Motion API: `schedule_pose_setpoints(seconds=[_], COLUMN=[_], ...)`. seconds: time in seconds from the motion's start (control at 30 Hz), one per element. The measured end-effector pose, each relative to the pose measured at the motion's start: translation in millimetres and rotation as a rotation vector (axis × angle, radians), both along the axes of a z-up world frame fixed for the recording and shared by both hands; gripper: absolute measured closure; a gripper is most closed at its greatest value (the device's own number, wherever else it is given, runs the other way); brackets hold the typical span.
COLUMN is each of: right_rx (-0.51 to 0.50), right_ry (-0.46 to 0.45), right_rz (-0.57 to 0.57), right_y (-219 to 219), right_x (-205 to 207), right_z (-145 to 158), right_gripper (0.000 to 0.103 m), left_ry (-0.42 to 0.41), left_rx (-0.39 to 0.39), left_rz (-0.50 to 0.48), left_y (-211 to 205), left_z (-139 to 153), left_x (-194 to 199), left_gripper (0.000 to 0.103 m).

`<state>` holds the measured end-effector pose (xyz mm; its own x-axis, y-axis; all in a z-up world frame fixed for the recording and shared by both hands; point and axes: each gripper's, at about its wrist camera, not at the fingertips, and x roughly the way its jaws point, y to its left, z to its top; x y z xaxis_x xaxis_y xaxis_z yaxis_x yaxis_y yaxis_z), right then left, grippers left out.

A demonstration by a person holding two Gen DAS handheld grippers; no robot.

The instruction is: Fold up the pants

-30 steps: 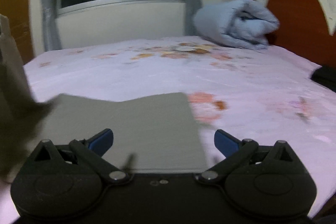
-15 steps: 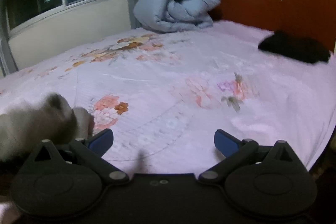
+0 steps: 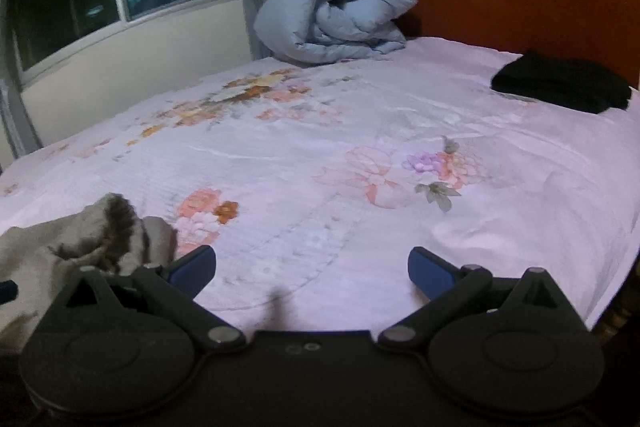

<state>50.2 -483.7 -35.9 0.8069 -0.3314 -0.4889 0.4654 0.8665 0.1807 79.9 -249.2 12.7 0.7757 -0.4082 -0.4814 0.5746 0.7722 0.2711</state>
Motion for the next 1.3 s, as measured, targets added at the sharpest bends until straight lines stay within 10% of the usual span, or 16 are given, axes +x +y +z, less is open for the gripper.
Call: schedule_pose_setpoints(seconds=[0.37, 0.73, 1.3], right_rx=[0.012, -0.232, 0.41], right_ry=[-0.068, 0.156, 0.029], right_rz=[0.202, 0.281, 0.249], right_y=[53.0, 113.5, 22.9], right_x=[34.8, 88.3, 57.8], right_z=[22.9, 4.2, -20.0], right_gripper=[0.008, 0.01, 0.015], left_ry=[0.087, 0.147, 0.423], left_rx=[-0.165, -0.204, -0.571], left_rz=[0.319, 0.396, 0.394], left_y=[137.4, 172.6, 203.1], left_z=[18.7, -10.5, -49.3], left_x=[30.4, 48.9, 95.3], left_gripper=[0.0, 0.0, 0.0])
